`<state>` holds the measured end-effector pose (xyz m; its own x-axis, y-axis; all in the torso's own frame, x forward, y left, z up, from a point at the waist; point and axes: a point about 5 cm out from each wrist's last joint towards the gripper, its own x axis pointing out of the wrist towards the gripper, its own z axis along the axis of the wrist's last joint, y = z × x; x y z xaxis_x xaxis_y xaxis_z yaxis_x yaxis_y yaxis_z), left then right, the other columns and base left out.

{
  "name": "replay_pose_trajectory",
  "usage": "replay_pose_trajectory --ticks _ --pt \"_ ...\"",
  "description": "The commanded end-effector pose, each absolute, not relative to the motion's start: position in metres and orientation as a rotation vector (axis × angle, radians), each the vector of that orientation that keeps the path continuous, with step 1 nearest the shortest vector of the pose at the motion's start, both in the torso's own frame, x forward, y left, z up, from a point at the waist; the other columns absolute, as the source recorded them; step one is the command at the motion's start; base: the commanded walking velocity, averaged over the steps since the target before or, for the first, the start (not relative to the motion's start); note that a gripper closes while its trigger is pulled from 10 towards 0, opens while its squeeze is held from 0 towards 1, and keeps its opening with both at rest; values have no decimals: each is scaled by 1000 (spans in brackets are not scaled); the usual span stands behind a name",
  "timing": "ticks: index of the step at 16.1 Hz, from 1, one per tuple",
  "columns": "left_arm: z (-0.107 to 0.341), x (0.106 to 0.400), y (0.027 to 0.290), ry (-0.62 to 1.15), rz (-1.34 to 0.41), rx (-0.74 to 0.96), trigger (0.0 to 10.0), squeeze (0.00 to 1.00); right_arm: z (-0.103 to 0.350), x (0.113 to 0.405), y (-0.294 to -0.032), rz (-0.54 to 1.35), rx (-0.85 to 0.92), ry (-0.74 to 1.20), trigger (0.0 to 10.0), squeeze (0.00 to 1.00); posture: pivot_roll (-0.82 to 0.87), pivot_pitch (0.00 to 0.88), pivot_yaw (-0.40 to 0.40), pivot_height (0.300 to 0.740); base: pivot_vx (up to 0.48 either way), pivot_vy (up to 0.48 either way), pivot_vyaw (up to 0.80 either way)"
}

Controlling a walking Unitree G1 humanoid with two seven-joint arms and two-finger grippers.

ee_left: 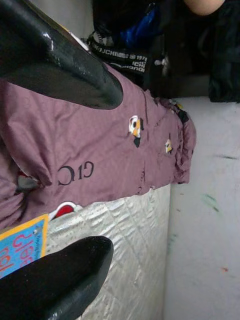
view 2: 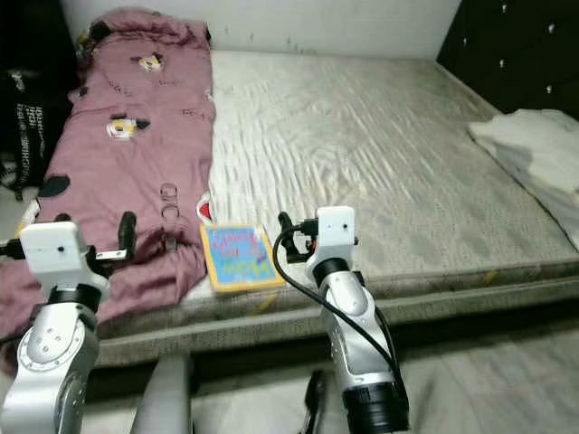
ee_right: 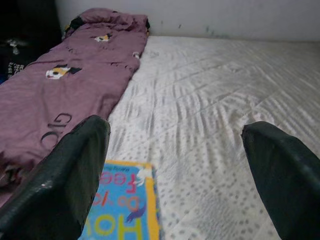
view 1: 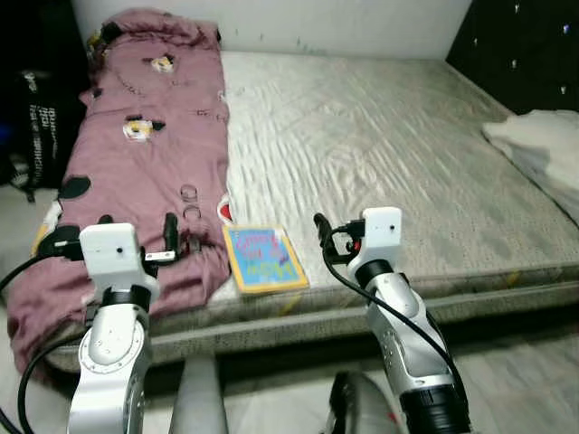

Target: Clean up the room

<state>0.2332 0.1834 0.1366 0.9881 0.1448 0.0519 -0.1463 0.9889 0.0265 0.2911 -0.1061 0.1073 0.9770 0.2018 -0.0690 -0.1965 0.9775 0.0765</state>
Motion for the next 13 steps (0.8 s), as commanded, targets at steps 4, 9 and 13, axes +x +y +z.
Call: replay_pose_trajectory --ticks 4,9,13 --pt "136 235 177 -43 122 17 10000 0 107 293 -115 174 63 85 10000 0 112 0 -80 614 258 0 0" --pt "135 236 177 -38 120 16 10000 0 106 293 -115 176 65 87 10000 0 112 0 -81 614 283 0 0" --pt "135 235 175 -42 109 14 10000 0 105 293 -115 177 64 90 10000 0 114 0 -82 614 447 0 0"
